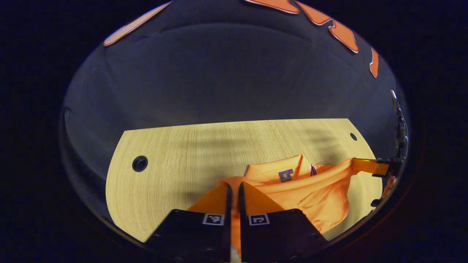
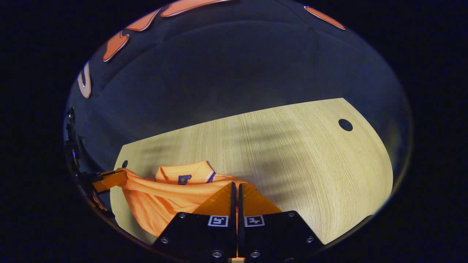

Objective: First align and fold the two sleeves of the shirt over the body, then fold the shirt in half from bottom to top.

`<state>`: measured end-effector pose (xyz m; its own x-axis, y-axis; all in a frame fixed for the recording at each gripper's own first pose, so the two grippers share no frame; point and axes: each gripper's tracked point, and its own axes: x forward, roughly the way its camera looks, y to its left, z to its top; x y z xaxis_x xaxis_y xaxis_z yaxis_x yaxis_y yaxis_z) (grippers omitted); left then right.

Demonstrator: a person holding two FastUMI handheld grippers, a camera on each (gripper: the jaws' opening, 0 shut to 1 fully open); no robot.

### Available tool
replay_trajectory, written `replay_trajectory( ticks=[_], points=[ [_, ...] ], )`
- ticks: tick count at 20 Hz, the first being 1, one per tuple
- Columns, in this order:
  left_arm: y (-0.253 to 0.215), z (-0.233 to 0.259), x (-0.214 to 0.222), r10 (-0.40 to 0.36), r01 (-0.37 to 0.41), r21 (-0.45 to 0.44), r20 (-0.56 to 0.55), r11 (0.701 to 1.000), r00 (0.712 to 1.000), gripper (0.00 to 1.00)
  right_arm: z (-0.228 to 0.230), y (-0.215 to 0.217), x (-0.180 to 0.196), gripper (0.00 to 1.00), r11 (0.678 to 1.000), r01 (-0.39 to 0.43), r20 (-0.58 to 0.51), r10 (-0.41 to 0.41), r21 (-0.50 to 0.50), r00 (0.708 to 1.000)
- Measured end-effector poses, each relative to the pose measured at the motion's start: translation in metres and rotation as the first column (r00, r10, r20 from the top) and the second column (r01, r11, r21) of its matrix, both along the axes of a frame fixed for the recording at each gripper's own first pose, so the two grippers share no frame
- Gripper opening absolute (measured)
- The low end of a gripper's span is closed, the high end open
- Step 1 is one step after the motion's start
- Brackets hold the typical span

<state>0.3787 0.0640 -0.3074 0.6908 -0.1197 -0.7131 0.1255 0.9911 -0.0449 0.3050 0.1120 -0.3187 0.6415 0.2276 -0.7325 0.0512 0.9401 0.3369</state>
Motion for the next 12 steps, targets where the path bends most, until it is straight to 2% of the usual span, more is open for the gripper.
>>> replay_trajectory(
  ticks=[1,4,6,7,8,12],
  points=[
    [0.003,0.005,0.001,0.0,-0.001,0.018,0.008,1.0,1.0,0.35,-0.002,0.0,0.0,0.04,1.0,0.006,-0.017,-0.006,0.008,1.0],
    [0.016,0.029,-0.003,0.02,-0.021,0.035,0.045,0.999,0.999,0.98,0.004,-0.006,0.004,0.66,1.0,0.015,0.01,-0.015,-0.001,1.0],
    [0.016,0.039,-0.008,0.039,-0.041,0.032,0.07,0.999,0.997,1.0,0.022,-0.01,0.004,0.87,1.0,0.013,0.078,-0.011,-0.025,0.997],
    [0.016,0.047,-0.013,0.043,-0.045,0.027,0.086,0.999,0.995,1.0,0.031,-0.009,0.001,0.92,0.999,0.01,0.105,-0.006,-0.033,0.994],
    [0.013,0.056,-0.02,0.043,-0.046,0.025,0.104,0.999,0.994,1.0,0.041,-0.009,-0.003,0.95,0.999,0.009,0.132,-0.004,-0.037,0.991],
    [0.002,0.088,-0.062,0.038,-0.042,0.024,0.166,0.999,0.985,1.0,0.077,-0.009,-0.035,0.98,0.998,0.003,0.23,0.01,-0.055,0.973]
  ],
)
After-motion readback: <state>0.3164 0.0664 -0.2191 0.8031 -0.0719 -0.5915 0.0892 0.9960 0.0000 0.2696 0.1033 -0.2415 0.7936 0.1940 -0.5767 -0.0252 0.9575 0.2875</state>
